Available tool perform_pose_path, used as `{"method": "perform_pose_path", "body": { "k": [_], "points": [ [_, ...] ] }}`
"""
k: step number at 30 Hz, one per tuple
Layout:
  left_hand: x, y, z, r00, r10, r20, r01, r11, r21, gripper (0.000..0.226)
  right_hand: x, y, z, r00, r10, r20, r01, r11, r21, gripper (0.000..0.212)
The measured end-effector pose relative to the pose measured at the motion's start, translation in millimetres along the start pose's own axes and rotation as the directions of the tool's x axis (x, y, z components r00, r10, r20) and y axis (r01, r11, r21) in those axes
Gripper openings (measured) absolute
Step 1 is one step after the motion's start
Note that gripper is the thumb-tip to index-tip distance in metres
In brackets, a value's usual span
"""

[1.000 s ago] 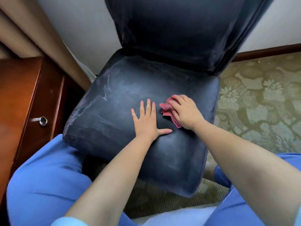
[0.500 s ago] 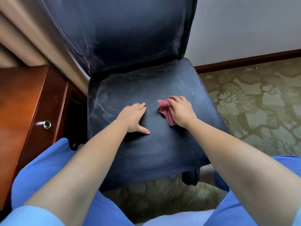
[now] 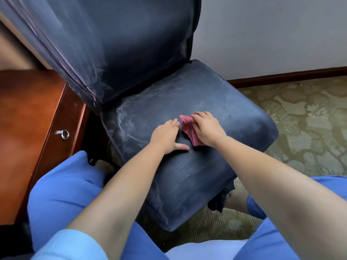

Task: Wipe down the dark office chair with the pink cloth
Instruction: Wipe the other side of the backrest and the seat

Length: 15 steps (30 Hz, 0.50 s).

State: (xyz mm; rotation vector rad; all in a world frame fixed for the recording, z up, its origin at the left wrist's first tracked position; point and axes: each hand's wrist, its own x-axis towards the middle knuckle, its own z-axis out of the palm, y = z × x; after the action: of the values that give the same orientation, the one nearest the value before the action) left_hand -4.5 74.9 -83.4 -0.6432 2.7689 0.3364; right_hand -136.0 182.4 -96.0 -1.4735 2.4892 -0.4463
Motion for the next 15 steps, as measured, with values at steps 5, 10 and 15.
{"method": "perform_pose_path", "body": {
  "k": [5, 10, 15],
  "points": [
    [-18.5, -15.8, -23.4, 0.997, 0.06, -0.051, -0.058, 0.997, 0.042, 0.098, -3.1, -10.4, -9.9, 1.0, -0.011, -0.017, 0.012, 1.0, 0.013, 0.032],
    [-46.9, -28.3, -57.2, 0.95, -0.099, -0.295, 0.052, 0.985, -0.163, 0.066, 2.0, -42.8, -34.1, 0.995, -0.085, -0.047, 0.087, 0.995, 0.038, 0.032],
    [-81.2, -48.0, -96.9, 0.867, -0.218, -0.449, 0.15, 0.972, -0.184, 0.042, 12.0, -93.2, -67.5, 0.973, -0.181, -0.145, 0.189, 0.981, 0.038, 0.031]
  ]
}}
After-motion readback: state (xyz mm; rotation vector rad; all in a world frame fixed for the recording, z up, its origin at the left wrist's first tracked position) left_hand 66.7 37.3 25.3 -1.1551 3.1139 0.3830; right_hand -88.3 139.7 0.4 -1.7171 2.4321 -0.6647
